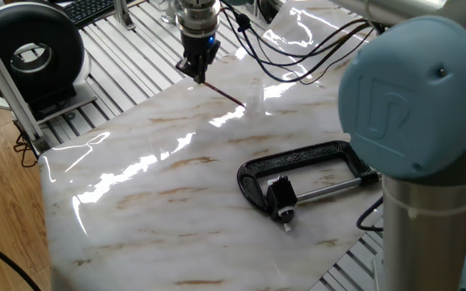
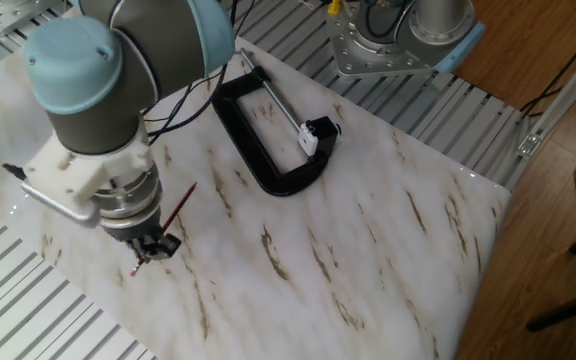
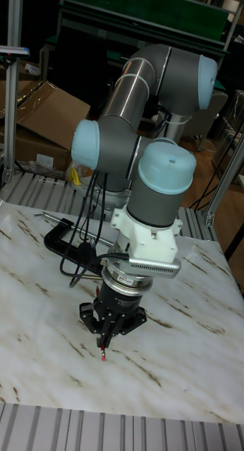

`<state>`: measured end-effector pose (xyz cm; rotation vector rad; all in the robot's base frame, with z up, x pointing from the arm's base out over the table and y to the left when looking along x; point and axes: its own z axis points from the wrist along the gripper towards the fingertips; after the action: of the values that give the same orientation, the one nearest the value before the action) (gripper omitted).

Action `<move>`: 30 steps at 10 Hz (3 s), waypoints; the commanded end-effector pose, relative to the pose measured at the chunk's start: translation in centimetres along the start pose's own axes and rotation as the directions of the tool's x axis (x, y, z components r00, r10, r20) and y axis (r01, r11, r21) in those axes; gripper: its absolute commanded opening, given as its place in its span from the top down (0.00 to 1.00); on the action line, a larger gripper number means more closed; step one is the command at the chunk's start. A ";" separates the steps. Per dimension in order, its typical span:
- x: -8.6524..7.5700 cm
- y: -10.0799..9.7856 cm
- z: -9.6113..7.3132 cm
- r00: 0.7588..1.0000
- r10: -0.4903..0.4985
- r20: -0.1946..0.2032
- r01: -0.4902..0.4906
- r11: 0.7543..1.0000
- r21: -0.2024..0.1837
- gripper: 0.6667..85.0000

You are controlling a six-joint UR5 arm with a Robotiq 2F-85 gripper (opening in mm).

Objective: Insert the pencil into the pencil sharpener

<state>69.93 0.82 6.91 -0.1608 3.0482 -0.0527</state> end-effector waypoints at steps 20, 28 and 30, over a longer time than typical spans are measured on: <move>12.7 1.3 -8.9 0.960 0.278 0.026 -0.274 0.957 -0.091 1.00; 13.3 0.6 -9.2 0.968 0.240 0.074 -0.236 0.970 -0.052 1.00; 13.1 0.8 -9.3 0.971 0.225 0.082 -0.220 0.974 -0.059 1.00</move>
<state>55.94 0.35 14.76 0.1917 2.9670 0.0316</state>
